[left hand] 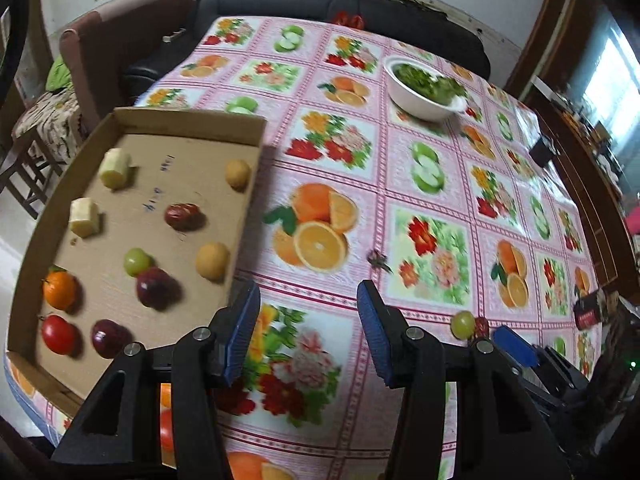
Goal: Organize fruits
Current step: 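Move both tools back over the grapes and dates on the tablecloth, then grasp a green grape with the left tool while the right tool grasps a red date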
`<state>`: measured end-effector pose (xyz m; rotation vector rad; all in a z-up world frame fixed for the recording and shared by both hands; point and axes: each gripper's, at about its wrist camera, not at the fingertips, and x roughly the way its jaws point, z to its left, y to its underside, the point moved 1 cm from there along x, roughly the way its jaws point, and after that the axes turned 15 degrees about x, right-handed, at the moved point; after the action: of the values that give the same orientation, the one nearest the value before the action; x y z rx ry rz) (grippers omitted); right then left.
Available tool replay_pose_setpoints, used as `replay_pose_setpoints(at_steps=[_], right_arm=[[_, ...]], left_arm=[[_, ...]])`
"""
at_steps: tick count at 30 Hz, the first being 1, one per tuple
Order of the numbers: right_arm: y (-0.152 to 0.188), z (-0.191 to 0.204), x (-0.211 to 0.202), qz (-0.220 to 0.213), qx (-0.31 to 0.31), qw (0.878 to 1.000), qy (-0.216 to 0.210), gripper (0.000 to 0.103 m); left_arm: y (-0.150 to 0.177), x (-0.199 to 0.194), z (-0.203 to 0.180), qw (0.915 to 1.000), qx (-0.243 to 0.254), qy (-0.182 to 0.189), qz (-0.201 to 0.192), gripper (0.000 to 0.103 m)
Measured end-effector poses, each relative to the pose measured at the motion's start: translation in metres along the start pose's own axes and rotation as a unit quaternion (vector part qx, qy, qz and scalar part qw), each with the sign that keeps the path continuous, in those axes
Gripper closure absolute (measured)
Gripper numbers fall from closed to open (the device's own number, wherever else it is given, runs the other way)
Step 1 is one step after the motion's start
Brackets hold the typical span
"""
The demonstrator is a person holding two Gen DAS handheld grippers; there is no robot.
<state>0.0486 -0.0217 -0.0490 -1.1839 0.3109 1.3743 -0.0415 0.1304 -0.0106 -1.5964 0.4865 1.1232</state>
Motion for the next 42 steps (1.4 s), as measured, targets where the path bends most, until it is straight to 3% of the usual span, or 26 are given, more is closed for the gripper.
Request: replay_pose_setpoints(at_steps=[5,10,15,18,26,28,42], right_arm=[[0.001,0.003,0.008,0.001,-0.016,1.000,0.012,0.061],[-0.003,0.000,0.014,0.005,-0.016,1.000,-0.003,0.064],[-0.005,0.001,0.011,0.009,-0.018,1.000,-0.018,0.077],[-0.006,-0.010,0.001,0.007,0.001,0.999,-0.032,0.077],[-0.007,-0.045,-0.033,-0.024,0.035,0.999,-0.011,0.077],[-0.007,-0.051,-0.036,-0.026,0.041,0.999,-0.009,0.077],[-0.006,-0.068,-0.045,-0.036,0.065,0.997,-0.009,0.077]], left_arm=[[0.001,0.004,-0.010,0.9998,0.013,0.010,0.008,0.054],[0.002,0.013,-0.017,0.9995,0.017,0.017,0.022,0.054],[0.001,0.019,-0.032,0.9987,0.031,0.030,0.028,0.054],[0.000,0.023,-0.050,0.9972,0.050,0.046,0.031,0.054],[-0.004,0.041,-0.105,0.9916,0.102,0.067,0.043,0.054],[-0.005,0.047,-0.115,0.9909,0.107,0.070,0.044,0.047],[-0.010,0.060,-0.138,0.9872,0.109,0.106,0.047,0.047]])
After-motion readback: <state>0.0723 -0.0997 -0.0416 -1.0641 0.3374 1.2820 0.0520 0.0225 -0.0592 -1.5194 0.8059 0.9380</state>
